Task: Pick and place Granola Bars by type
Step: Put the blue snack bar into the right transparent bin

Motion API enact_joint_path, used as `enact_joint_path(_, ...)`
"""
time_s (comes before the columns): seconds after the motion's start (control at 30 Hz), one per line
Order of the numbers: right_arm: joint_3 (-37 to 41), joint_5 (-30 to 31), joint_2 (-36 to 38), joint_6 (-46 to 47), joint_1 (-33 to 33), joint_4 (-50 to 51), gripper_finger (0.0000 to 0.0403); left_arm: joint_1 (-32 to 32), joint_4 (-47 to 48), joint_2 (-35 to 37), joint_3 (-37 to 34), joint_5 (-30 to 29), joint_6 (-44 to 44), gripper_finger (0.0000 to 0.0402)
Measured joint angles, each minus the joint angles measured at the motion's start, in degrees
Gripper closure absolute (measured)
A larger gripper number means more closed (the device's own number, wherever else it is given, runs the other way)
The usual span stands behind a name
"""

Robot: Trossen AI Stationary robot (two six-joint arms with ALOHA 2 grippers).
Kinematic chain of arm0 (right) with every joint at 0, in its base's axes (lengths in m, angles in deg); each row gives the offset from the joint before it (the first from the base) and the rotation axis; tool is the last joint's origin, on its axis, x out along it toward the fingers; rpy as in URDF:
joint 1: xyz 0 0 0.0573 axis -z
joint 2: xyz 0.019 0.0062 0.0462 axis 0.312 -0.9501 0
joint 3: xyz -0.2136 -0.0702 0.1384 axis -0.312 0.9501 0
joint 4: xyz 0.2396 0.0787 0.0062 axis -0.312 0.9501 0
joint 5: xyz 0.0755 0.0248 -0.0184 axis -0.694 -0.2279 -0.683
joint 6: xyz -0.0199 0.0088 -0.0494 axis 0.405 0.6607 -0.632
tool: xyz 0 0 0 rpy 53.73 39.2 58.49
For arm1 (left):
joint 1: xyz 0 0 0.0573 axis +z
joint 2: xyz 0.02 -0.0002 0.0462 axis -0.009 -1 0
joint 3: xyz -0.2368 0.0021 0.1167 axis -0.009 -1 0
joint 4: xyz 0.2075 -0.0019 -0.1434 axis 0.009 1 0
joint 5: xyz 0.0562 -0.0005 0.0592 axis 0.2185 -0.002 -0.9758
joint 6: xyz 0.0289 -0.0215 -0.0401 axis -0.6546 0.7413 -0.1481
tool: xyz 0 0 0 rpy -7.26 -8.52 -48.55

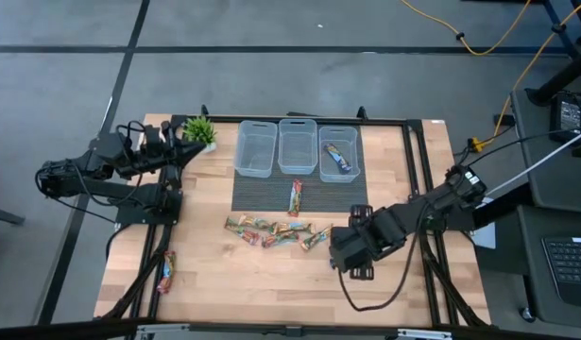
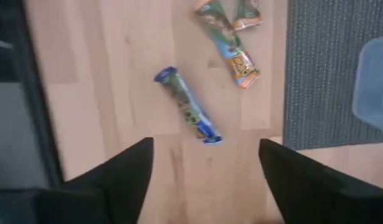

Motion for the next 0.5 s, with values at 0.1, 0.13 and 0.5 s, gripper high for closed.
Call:
enact_joint_path(0.1,5.2,-1.0,0.1,-2.1,0.2,-3.3,0.0083,0.0,0.9,0.0,0.0,0.1,0.0,0.0398)
enact_joint_path(0.13,7.0,-1.0,0.1,-3.0,0.2,-4.5,0.008,0.0,1.3,0.0,0.0,0.1,0.0,0.0398)
enact_joint_path(0.5,24.1,-4.0,0.2,-6.6,1.6,-21.3,0.0077,0.0,2.7,0.0,0.0,0.1,1.1,0.0398)
